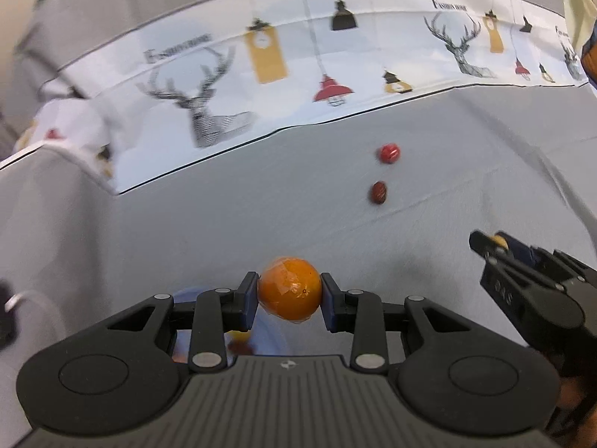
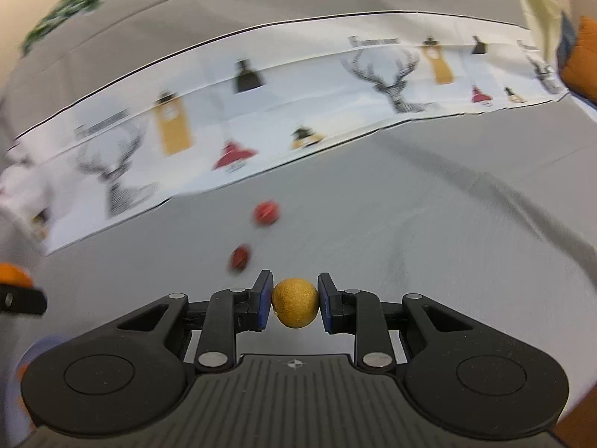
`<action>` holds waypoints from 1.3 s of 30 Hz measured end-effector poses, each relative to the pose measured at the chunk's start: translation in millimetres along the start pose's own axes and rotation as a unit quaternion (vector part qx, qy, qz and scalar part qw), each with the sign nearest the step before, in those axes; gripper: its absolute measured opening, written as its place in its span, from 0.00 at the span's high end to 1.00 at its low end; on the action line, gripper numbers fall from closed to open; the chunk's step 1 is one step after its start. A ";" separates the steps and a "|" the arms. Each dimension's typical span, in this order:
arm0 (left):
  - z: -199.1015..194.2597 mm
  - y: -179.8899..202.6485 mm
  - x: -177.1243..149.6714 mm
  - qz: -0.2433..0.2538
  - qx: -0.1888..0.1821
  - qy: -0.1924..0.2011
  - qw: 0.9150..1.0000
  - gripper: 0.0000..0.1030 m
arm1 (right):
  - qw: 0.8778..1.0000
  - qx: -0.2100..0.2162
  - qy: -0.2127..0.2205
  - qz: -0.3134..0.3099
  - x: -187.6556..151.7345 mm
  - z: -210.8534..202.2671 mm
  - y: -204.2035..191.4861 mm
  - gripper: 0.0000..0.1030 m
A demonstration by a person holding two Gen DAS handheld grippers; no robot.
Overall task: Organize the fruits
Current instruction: 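Carry the mandarin and yellow fruit over the blue plate and open both tools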
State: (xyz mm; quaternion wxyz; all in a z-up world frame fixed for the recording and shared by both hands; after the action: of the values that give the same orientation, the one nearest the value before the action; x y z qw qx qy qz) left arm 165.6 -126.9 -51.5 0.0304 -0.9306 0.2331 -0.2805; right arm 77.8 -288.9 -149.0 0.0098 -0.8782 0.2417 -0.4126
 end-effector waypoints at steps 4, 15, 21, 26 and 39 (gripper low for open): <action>-35.1 -27.0 -36.7 -0.025 0.014 0.007 1.000 0.63 | 0.998 0.042 -0.012 -0.035 -16.5 -41.6 -34.6 0.74; -120.7 -84.8 -141.1 -0.087 0.024 0.030 0.995 0.63 | 0.978 0.158 0.010 -0.138 -52.1 -174.3 -122.6 0.74; -148.0 -95.9 -203.7 -0.115 0.008 0.023 0.993 0.63 | 0.961 0.190 0.011 -0.199 -84.3 -227.7 -148.9 0.73; -168.1 -98.8 -227.0 -0.140 -0.004 0.040 0.989 0.63 | 0.951 0.196 0.014 -0.240 -104.3 -251.0 -159.4 0.74; -158.6 -102.8 -223.1 -0.137 -0.011 0.038 0.990 0.63 | 0.952 0.182 0.009 -0.245 -105.7 -243.0 -162.3 0.74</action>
State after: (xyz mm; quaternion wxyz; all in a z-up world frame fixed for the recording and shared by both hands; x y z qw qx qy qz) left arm -40.3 76.9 -12.1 -0.0271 -0.9428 0.1075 -0.3145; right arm -89.3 -55.6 -29.7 0.0660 -0.8900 -0.0599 -0.4473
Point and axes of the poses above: each gripper's, at about its wrist camera, not at the fingertips, and z roughly the way its jaws point, y to its right, x to its top, the point moved 4 cm from there along z, roughly the way its jaws point, and after that the axes turned 1 degree about x, right-handed, at the moved point
